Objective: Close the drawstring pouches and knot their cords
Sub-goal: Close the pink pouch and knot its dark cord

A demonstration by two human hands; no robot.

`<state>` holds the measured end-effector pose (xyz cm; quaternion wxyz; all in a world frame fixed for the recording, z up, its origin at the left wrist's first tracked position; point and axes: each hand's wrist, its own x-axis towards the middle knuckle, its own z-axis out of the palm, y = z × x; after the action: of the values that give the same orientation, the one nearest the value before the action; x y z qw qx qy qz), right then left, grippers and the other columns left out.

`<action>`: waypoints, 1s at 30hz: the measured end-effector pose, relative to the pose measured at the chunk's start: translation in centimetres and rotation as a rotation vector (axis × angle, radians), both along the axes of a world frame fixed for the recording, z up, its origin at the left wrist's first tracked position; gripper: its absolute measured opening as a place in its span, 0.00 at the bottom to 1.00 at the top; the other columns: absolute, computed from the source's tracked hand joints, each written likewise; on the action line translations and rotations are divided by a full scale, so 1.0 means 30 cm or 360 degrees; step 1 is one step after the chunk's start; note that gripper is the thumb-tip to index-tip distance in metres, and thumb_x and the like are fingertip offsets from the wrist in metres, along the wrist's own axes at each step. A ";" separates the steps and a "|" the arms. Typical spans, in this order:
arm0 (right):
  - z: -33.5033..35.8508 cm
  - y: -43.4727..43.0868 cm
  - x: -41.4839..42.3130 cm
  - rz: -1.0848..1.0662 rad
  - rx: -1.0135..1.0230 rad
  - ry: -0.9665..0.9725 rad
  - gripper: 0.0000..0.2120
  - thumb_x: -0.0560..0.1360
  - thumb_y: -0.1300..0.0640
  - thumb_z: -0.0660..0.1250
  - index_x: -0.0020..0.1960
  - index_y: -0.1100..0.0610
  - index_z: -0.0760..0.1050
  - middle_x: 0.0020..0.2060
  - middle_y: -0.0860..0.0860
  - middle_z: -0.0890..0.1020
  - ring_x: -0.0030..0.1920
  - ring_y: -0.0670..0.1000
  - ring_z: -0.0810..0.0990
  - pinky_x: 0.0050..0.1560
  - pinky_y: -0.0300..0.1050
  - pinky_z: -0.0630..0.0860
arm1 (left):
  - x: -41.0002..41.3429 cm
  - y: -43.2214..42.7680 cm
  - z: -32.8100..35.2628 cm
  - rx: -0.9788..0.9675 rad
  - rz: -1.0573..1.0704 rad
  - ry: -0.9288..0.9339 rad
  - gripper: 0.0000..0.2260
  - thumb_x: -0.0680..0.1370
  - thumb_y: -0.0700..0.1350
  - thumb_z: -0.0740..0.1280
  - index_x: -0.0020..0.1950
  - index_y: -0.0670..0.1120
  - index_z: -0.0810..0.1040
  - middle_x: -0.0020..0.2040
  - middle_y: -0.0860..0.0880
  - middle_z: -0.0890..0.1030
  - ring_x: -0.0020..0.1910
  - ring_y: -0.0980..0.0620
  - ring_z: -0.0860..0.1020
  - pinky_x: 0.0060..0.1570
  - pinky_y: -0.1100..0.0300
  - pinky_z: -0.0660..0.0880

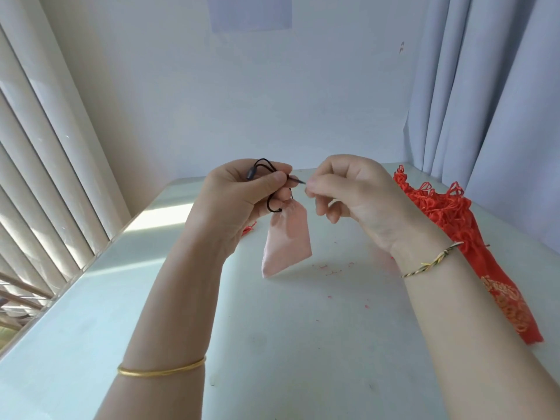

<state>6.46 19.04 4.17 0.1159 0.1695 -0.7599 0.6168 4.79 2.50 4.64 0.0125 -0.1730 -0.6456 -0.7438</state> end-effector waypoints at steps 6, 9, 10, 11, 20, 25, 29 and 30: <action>-0.005 0.002 -0.009 -0.0043 -0.0042 -0.0056 0.12 0.79 0.55 0.58 0.44 0.59 0.77 0.40 0.52 0.82 0.39 0.49 0.76 0.38 0.43 0.73 | 0.010 -0.007 0.011 -0.0236 -0.0132 0.0071 0.09 0.74 0.29 0.63 0.43 0.41 0.78 0.38 0.46 0.81 0.35 0.48 0.76 0.36 0.64 0.76; -0.020 -0.025 -0.013 0.0055 -0.0086 -0.0119 0.10 0.79 0.61 0.56 0.47 0.58 0.77 0.37 0.50 0.80 0.40 0.50 0.76 0.37 0.40 0.72 | 0.026 0.009 0.015 -0.0411 -0.0101 0.0263 0.11 0.74 0.27 0.61 0.44 0.42 0.77 0.38 0.45 0.79 0.32 0.51 0.76 0.34 0.64 0.74; -0.024 -0.033 -0.014 0.0084 -0.0084 -0.0143 0.10 0.78 0.61 0.57 0.46 0.58 0.77 0.36 0.51 0.79 0.39 0.50 0.76 0.36 0.40 0.71 | 0.029 0.018 0.013 -0.0480 -0.0014 0.0362 0.12 0.73 0.27 0.61 0.44 0.43 0.77 0.38 0.45 0.79 0.32 0.54 0.76 0.33 0.66 0.73; -0.027 -0.038 -0.016 0.0103 -0.0098 -0.0171 0.10 0.78 0.61 0.57 0.44 0.58 0.77 0.36 0.52 0.79 0.38 0.50 0.76 0.36 0.40 0.71 | 0.030 0.025 0.011 -0.0556 0.0102 0.0476 0.13 0.72 0.28 0.61 0.44 0.45 0.77 0.38 0.47 0.79 0.32 0.57 0.76 0.33 0.68 0.73; -0.046 -0.032 -0.030 0.0326 -0.0292 -0.0336 0.09 0.78 0.58 0.61 0.41 0.57 0.76 0.32 0.49 0.76 0.33 0.47 0.73 0.35 0.40 0.65 | 0.023 0.046 -0.006 -0.0828 0.0543 0.0988 0.15 0.70 0.32 0.66 0.42 0.55 0.76 0.39 0.58 0.81 0.42 0.56 0.78 0.39 0.63 0.73; -0.038 -0.029 -0.036 0.0112 -0.0423 -0.0323 0.10 0.76 0.61 0.60 0.38 0.56 0.75 0.35 0.51 0.80 0.36 0.49 0.77 0.36 0.40 0.69 | 0.016 0.033 -0.007 -0.0832 0.0548 0.0914 0.11 0.73 0.35 0.68 0.46 0.52 0.79 0.41 0.58 0.81 0.42 0.61 0.78 0.41 0.72 0.71; -0.029 -0.009 -0.037 -0.0047 -0.0515 -0.0286 0.12 0.77 0.61 0.57 0.36 0.56 0.71 0.36 0.52 0.81 0.39 0.51 0.80 0.39 0.43 0.73 | 0.010 0.012 -0.004 -0.0880 0.0601 0.0874 0.07 0.73 0.37 0.69 0.48 0.47 0.81 0.39 0.58 0.81 0.38 0.66 0.77 0.41 0.76 0.69; -0.030 -0.007 -0.037 -0.0078 -0.0511 -0.0277 0.13 0.78 0.61 0.56 0.36 0.56 0.70 0.36 0.52 0.81 0.39 0.52 0.80 0.39 0.43 0.73 | 0.009 0.007 -0.003 -0.0910 0.0627 0.0888 0.07 0.73 0.37 0.69 0.48 0.46 0.81 0.39 0.58 0.80 0.38 0.66 0.77 0.41 0.76 0.69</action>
<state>5.34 18.84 3.25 0.0903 0.0762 -0.6626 0.7396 5.06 2.72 4.55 0.2793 -0.2373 -0.8178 -0.4437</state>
